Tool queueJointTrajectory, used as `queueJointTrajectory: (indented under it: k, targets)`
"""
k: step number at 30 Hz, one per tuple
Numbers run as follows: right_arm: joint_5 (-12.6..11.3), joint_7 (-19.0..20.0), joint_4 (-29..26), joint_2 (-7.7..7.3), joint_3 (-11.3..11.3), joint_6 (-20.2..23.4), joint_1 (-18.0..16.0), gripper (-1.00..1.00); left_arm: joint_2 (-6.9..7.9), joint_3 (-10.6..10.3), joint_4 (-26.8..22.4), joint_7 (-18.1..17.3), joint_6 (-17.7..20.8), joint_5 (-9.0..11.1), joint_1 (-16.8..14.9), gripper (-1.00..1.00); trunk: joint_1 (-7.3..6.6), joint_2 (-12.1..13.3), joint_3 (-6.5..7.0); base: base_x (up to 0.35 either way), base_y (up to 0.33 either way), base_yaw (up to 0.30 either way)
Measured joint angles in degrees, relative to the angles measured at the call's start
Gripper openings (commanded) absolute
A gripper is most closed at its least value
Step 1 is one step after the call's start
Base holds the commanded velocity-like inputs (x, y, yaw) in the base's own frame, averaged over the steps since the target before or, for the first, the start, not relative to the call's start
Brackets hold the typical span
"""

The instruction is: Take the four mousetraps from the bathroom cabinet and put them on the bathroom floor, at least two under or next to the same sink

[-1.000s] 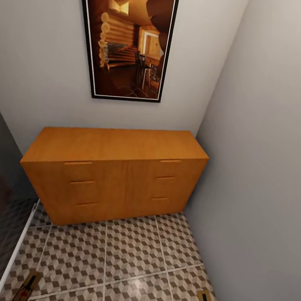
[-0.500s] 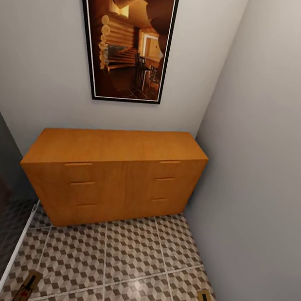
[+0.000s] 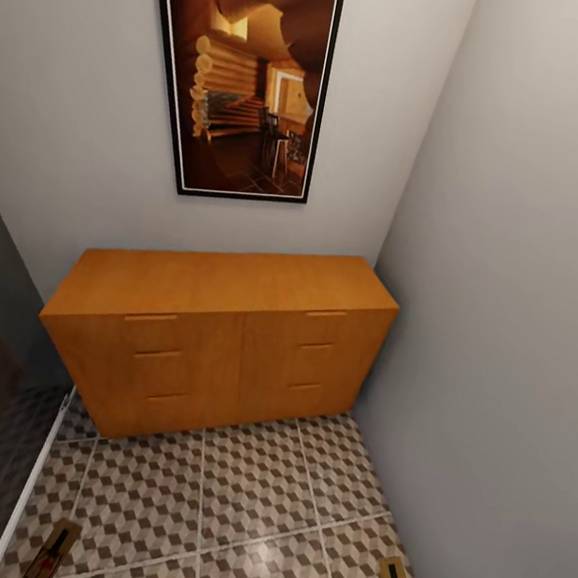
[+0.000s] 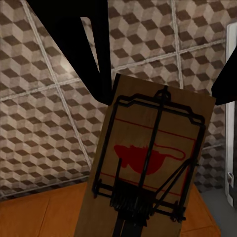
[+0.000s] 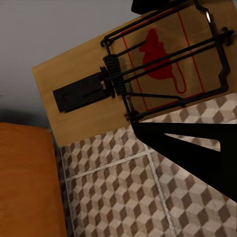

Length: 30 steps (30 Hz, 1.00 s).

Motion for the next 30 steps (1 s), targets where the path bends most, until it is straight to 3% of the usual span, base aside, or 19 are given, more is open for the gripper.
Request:
queueJointTrajectory:
  k: [30]
  targets:
    - [0.0,0.0,0.0,0.0,0.0,-0.1,0.0,-1.0,0.02,0.0,0.0,0.0,0.0,0.0,0.0,-1.0,0.0,0.0,2.77,0.0,0.0,0.0]
